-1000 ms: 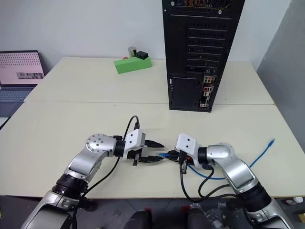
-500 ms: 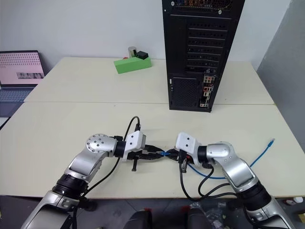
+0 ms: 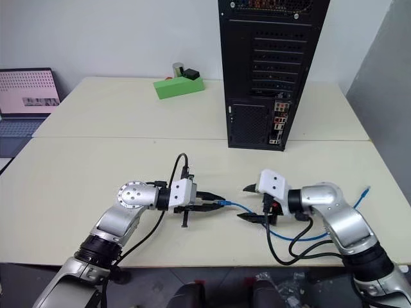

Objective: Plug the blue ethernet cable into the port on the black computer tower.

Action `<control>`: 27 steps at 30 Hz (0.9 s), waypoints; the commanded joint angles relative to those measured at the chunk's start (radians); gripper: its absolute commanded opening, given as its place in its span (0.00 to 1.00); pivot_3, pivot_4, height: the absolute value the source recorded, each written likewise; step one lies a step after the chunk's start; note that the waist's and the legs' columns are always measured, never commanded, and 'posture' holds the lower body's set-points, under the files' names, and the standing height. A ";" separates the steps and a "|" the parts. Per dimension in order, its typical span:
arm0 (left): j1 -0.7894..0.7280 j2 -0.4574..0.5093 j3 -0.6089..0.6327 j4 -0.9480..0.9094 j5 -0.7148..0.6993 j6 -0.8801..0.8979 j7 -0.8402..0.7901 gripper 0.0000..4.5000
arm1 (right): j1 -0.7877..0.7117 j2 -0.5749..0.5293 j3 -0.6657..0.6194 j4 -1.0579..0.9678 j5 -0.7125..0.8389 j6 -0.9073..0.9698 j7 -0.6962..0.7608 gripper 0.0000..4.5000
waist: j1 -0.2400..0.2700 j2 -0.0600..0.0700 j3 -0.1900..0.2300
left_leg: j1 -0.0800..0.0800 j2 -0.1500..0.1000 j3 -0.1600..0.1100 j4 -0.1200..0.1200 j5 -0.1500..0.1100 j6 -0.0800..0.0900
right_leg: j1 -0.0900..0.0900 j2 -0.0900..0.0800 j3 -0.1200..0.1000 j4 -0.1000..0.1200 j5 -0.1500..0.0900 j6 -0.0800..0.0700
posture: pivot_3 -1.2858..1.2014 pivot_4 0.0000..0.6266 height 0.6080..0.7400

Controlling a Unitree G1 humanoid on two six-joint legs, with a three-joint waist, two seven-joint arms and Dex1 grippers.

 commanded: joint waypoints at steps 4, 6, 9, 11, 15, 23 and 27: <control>-0.026 -0.041 0.024 0.204 0.197 -0.647 0.229 0.07 | 0.008 0.092 -0.110 -0.041 0.209 0.192 -0.076 0.97 | 0.001 0.000 0.000 | 0.000 0.000 0.000 0.000 0.000 0.000 | 0.000 0.000 0.000 0.000 0.000 0.000 | 0.52 0.24 1.00; -0.040 -0.042 0.032 0.244 0.241 -0.769 0.285 0.07 | 0.001 0.131 -0.123 -0.032 0.246 0.235 -0.112 0.97 | 0.001 0.000 0.000 | 0.000 0.000 0.000 0.000 0.000 0.000 | 0.000 0.000 0.000 0.000 0.000 0.000 | 0.52 0.24 1.00; -0.059 -0.040 0.031 0.296 0.284 -0.862 0.359 0.07 | -0.006 0.165 -0.134 -0.029 0.279 0.277 -0.144 0.97 | 0.002 0.000 0.000 | 0.000 0.000 0.000 0.000 0.000 0.000 | 0.000 0.000 0.000 0.000 0.000 0.000 | 0.52 0.24 1.00; -0.070 -0.039 0.038 0.325 0.321 -0.902 0.410 0.07 | -0.009 0.185 -0.143 -0.027 0.307 0.303 -0.165 0.97 | 0.002 0.000 0.000 | 0.000 -0.001 0.000 0.000 0.000 0.000 | 0.000 -0.001 0.000 0.000 0.000 0.000 | 0.52 0.24 1.00; -0.085 -0.029 0.039 0.356 0.377 -0.945 0.489 0.07 | -0.013 0.199 -0.153 -0.021 0.338 0.330 -0.189 0.97 | 0.002 0.000 0.000 | 0.000 -0.001 0.000 0.000 0.000 0.000 | 0.000 0.000 -0.001 0.000 0.000 0.000 | 0.52 0.24 1.00; -0.104 -0.011 0.027 0.384 0.453 -0.965 0.606 0.07 | -0.018 0.202 -0.155 -0.019 0.372 0.352 -0.212 0.82 | 0.001 0.000 0.000 | 0.000 -0.001 0.000 0.000 0.000 0.000 | 0.000 0.000 -0.001 0.000 0.000 0.000 | 0.52 0.24 1.00; -0.107 -0.006 0.017 0.385 0.475 -0.970 0.645 0.07 | -0.018 0.202 -0.149 -0.016 0.373 0.348 -0.225 0.60 | 0.001 0.000 0.000 | 0.000 -0.001 0.000 0.000 0.000 0.000 | 0.000 0.000 -0.001 0.000 0.000 0.000 | 0.52 0.24 1.00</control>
